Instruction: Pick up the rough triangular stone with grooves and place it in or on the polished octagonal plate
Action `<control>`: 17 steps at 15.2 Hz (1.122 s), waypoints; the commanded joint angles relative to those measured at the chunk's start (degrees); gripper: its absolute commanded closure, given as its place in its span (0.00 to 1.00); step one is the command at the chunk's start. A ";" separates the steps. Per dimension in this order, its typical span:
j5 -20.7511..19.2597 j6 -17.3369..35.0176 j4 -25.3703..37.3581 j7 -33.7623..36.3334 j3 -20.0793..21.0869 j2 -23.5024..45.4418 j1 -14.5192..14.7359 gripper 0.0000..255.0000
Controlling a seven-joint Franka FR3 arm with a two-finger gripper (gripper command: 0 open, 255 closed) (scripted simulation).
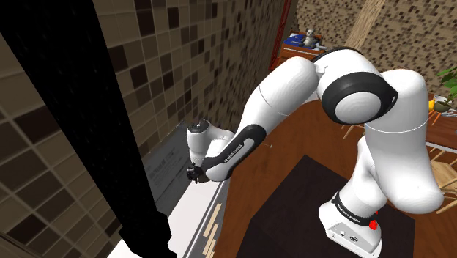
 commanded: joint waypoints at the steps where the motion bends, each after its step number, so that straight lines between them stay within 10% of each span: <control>1: 0.06 0.65 -0.61 -2.90 -0.34 -0.24 -2.45 1.00; 17: 1.69 -2.78 9.64 -23.34 -1.52 4.72 -21.03 1.00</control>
